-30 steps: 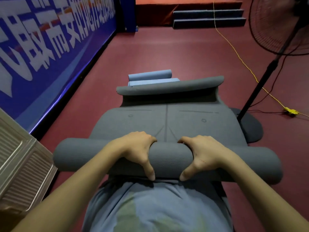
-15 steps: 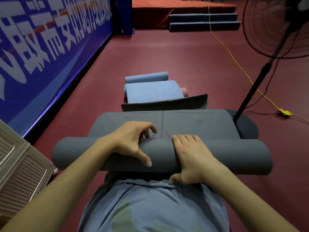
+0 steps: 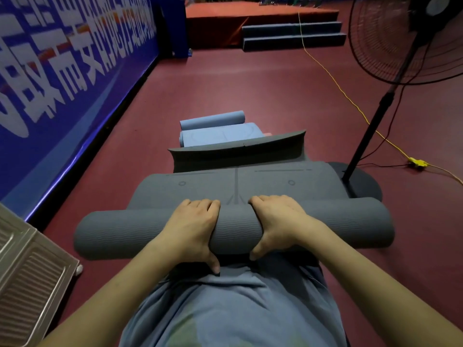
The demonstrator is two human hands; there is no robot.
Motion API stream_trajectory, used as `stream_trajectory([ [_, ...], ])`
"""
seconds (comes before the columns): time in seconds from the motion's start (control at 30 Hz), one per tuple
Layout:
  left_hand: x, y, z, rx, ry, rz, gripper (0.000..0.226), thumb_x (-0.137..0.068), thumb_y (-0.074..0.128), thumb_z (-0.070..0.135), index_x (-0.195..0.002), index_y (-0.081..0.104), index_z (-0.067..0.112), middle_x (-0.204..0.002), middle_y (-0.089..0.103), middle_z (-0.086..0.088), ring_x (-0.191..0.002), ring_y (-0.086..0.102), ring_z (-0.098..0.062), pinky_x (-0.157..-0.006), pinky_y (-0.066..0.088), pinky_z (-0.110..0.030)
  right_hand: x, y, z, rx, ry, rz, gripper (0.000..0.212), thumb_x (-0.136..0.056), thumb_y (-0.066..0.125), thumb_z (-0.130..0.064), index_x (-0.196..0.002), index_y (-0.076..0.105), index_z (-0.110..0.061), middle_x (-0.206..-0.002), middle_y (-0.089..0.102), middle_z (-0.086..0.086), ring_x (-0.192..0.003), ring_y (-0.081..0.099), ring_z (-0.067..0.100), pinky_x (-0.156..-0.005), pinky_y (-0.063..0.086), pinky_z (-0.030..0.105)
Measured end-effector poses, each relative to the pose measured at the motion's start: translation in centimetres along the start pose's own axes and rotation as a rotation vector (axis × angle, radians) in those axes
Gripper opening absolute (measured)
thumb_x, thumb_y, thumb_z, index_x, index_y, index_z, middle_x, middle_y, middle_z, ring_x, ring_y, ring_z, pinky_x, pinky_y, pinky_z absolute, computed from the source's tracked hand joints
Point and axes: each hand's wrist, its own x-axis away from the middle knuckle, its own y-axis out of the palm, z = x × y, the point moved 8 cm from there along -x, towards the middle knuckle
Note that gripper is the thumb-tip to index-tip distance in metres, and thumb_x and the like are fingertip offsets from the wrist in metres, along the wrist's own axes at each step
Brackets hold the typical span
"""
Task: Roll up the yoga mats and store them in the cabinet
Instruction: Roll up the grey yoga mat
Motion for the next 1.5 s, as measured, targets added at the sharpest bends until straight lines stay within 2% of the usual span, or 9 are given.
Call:
stream_trajectory([
  [0.13, -0.7, -0.5, -0.2, -0.024, 0.026, 0.000, 0.107, -0.033, 0.069, 0.094, -0.112, 0.048, 0.025, -0.108, 0.063, 0.008, -0.094, 0.062, -0.019, -0.081, 0.043, -0.036, 0.2, 0.3, -0.1, 0.014, 0.012, 0.026, 0.107, -0.047, 0.081, -0.076, -0.134, 0.039, -0.029, -0.126, 0.055, -0.004, -0.113, 0.054, 0.024, -0.098, 0.042, 0.043],
  [0.33, -2.9, -1.5, -2.0, 0.128, -0.021, -0.143, 0.098, -0.030, 0.072, 0.094, -0.101, 0.050, 0.030, -0.095, 0.065, 0.008, -0.083, 0.063, -0.020, -0.075, 0.054, -0.039, 0.1, 0.4, -0.5, 0.102, 0.032, 0.208, 0.102, -0.051, 0.069, -0.077, -0.135, 0.042, -0.025, -0.125, 0.056, -0.004, -0.112, 0.054, 0.024, -0.097, 0.041, 0.041],
  [0.57, -0.5, -1.3, -5.2, 0.230, -0.103, -0.121, 0.132, -0.040, 0.077, 0.089, -0.150, 0.037, 0.028, -0.145, 0.055, 0.008, -0.131, 0.053, -0.020, -0.104, 0.047, -0.042, -3.4, -1.1, 0.6, 0.032, -0.022, -0.022, 0.097, -0.043, 0.076, -0.080, -0.120, 0.045, -0.029, -0.111, 0.061, -0.006, -0.098, 0.060, 0.022, -0.077, 0.046, 0.037],
  [0.8, 0.5, 0.0, -7.2, 0.072, -0.128, -0.140, 0.145, -0.031, 0.073, 0.094, -0.153, 0.027, 0.030, -0.134, 0.060, 0.004, -0.118, 0.060, -0.024, -0.095, 0.050, -0.038, -4.6, -1.6, 0.1, -0.020, -0.021, -0.074, 0.099, -0.038, 0.079, -0.081, -0.119, 0.048, -0.031, -0.113, 0.064, -0.009, -0.102, 0.061, 0.020, -0.083, 0.049, 0.040],
  [0.97, -1.4, -0.7, -8.3, 0.101, -0.087, -0.182, 0.120, -0.030, 0.068, 0.099, -0.133, 0.049, 0.039, -0.107, 0.068, 0.010, -0.093, 0.064, -0.020, -0.084, 0.055, -0.040, -4.0, -1.4, 0.6, 0.010, 0.009, 0.018, 0.112, -0.038, 0.073, -0.086, -0.133, 0.044, -0.035, -0.123, 0.061, -0.011, -0.110, 0.059, 0.020, -0.090, 0.048, 0.040],
  [1.17, -3.8, -1.2, -8.1, 0.277, -0.079, -0.305, 0.095, -0.035, 0.082, 0.086, -0.114, 0.061, 0.038, -0.107, 0.067, 0.014, -0.096, 0.062, -0.016, -0.090, 0.054, -0.041, -2.9, -1.2, 1.6, 0.127, 0.056, 0.144, 0.121, -0.043, 0.078, -0.082, -0.143, 0.036, -0.029, -0.130, 0.055, -0.005, -0.116, 0.053, 0.023, -0.101, 0.041, 0.039],
  [1.33, -3.9, -0.2, -6.7, 0.197, -0.095, -0.119, 0.138, -0.038, 0.077, 0.090, -0.151, 0.036, 0.023, -0.139, 0.058, 0.002, -0.121, 0.056, -0.025, -0.103, 0.047, -0.042, -3.6, -2.0, 2.6, 0.121, 0.061, 0.079, 0.117, -0.039, 0.078, -0.080, -0.139, 0.043, -0.031, -0.122, 0.062, -0.009, -0.108, 0.061, 0.020, -0.082, 0.049, 0.035],
  [1.43, -4.5, 0.4, -5.4, 0.126, -0.095, -0.052, 0.165, -0.034, 0.074, 0.093, -0.162, 0.004, 0.016, -0.159, 0.037, -0.009, -0.144, 0.035, -0.034, -0.121, 0.029, -0.044, -4.9, -2.6, 3.4, 0.035, 0.074, -0.041, 0.115, -0.033, 0.077, -0.084, -0.132, 0.047, -0.036, -0.119, 0.064, -0.011, -0.106, 0.062, 0.019, -0.083, 0.052, 0.038],
  [1.5, -4.7, 0.6, -5.1, 0.108, -0.112, -0.031, 0.168, -0.035, 0.075, 0.092, -0.163, -0.005, 0.016, -0.158, 0.039, -0.010, -0.143, 0.037, -0.033, -0.120, 0.029, -0.043, -5.5, -3.0, 3.6, 0.017, 0.068, -0.090, 0.114, -0.030, 0.077, -0.085, -0.130, 0.048, -0.038, -0.117, 0.065, -0.012, -0.105, 0.061, 0.018, -0.087, 0.052, 0.039],
])
